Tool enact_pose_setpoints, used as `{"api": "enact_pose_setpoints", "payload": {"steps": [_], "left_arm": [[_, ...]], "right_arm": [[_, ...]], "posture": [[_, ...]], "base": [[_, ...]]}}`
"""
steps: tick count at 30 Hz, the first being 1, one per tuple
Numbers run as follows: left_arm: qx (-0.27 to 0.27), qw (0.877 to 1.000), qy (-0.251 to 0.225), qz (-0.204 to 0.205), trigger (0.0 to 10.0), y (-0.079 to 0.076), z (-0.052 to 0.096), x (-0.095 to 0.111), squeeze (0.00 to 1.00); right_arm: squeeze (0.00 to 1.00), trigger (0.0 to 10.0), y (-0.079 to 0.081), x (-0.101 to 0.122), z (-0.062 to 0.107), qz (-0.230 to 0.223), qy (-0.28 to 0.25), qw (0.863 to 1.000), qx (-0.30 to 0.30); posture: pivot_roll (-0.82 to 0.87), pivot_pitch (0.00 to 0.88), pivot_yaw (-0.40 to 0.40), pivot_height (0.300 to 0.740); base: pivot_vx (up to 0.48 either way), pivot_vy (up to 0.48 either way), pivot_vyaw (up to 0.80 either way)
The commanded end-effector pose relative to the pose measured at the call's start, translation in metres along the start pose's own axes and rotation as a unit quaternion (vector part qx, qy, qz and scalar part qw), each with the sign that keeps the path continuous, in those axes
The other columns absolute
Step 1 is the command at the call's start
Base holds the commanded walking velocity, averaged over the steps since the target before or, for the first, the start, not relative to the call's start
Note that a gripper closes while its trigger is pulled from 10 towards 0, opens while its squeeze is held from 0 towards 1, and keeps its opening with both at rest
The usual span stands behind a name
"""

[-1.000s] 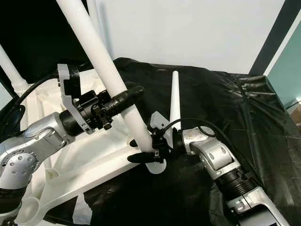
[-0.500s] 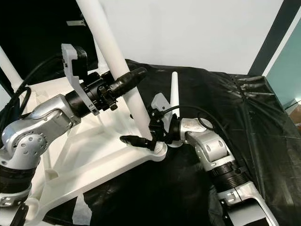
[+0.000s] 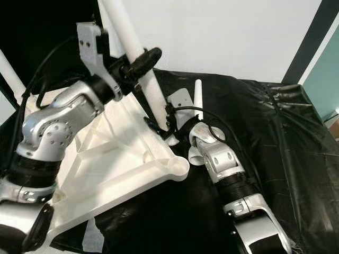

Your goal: Building children table

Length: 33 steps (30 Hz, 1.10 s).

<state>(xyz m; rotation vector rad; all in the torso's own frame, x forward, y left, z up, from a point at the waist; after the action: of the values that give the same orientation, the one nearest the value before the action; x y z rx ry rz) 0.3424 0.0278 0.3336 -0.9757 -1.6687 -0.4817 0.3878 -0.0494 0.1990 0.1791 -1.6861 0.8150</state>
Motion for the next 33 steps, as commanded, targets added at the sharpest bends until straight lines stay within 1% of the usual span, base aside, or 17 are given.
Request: {"api": "enact_pose_setpoints", "payload": {"steps": [1,6,7,8,10,15,22,24,25,26,27,28,33], "left_arm": [[0.010,1.000,-0.020,-0.011,10.0,-0.002,-0.010,0.009,0.00],[0.013,1.000,-0.024,-0.012,10.0,-0.005,-0.015,0.010,0.00],[0.014,1.000,-0.024,-0.013,10.0,-0.011,-0.021,0.008,0.00],[0.014,1.000,-0.024,-0.013,10.0,-0.011,-0.021,0.008,0.00],[0.011,1.000,-0.023,-0.013,10.0,-0.016,-0.024,0.006,0.00],[0.011,1.000,-0.021,-0.011,10.0,-0.020,-0.027,0.003,0.00],[0.011,1.000,-0.021,-0.010,10.0,-0.020,-0.028,0.003,0.00],[0.010,1.000,-0.021,-0.011,10.0,-0.021,-0.029,0.002,0.00],[0.010,1.000,-0.022,-0.012,10.0,-0.022,-0.031,0.001,0.00],[0.010,1.000,-0.022,-0.012,10.0,-0.023,-0.032,0.001,0.00],[0.010,1.000,-0.022,-0.012,10.0,-0.023,-0.032,0.001,0.00],[0.010,1.000,-0.023,-0.012,10.0,-0.024,-0.033,0.001,0.00],[0.010,1.000,-0.024,-0.012,10.0,-0.025,-0.034,0.002,0.00]], "right_arm": [[0.00,10.0,-0.005,0.003,-0.008,0.020,-0.001,0.999,-0.031],[0.00,10.0,-0.006,0.003,-0.011,0.024,0.002,0.999,-0.044],[0.00,10.0,-0.009,0.004,-0.015,0.027,0.006,0.997,-0.067],[0.00,10.0,-0.009,0.004,-0.015,0.027,0.006,0.997,-0.067],[0.00,10.0,-0.010,0.004,-0.017,0.032,0.009,0.996,-0.079],[0.00,10.0,-0.011,0.005,-0.020,0.039,0.006,0.995,-0.090],[0.00,10.0,-0.012,0.006,-0.020,0.040,0.004,0.995,-0.095],[0.00,9.8,-0.013,0.009,-0.021,0.046,-0.002,0.994,-0.100],[0.00,4.9,-0.013,0.011,-0.021,0.049,-0.008,0.994,-0.102],[0.00,2.9,-0.014,0.012,-0.022,0.050,-0.012,0.993,-0.104],[0.00,2.9,-0.014,0.012,-0.022,0.050,-0.012,0.993,-0.104],[0.00,0.0,-0.014,0.013,-0.021,0.050,-0.014,0.993,-0.105],[0.00,0.0,-0.013,0.012,-0.021,0.048,-0.015,0.993,-0.109]], "posture": [[-0.02,0.000,0.022,0.740],[-0.02,0.000,0.024,0.740],[-0.02,0.000,0.026,0.740],[-0.02,0.000,0.026,0.740],[-0.02,0.000,0.026,0.740],[-0.01,0.000,0.020,0.740],[-0.01,0.000,0.019,0.740],[-0.01,0.000,0.017,0.740],[-0.01,0.000,0.017,0.740],[-0.01,0.000,0.017,0.740],[-0.01,0.000,0.017,0.740],[-0.01,0.000,0.019,0.740],[-0.01,0.000,0.023,0.740]], "base": [[0.000,0.000,0.00],[0.000,0.000,0.00],[0.000,0.000,0.00],[0.000,0.000,0.00],[0.000,0.000,0.00],[0.000,0.000,0.00],[0.000,0.000,0.00],[0.000,0.000,0.00],[0.000,0.000,0.00],[0.000,0.000,0.00],[0.000,0.000,0.00],[0.000,0.000,0.00],[0.000,0.000,0.00]]}}
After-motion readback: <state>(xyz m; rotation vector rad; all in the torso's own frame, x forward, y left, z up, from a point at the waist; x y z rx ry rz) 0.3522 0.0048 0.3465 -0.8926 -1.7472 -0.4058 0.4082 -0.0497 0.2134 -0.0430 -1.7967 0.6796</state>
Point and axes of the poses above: a point about 5 cm out from each wrist's last joint towards the gripper, its own z axis pointing back from the gripper into the wrist, its own x axis along the axis of the wrist's last joint, y = z × x, the point moved 5 cm from there along -z, pointing out of the wrist towards the gripper, and after that the axes turned 7 degrees about z, right-handed, at the moved point
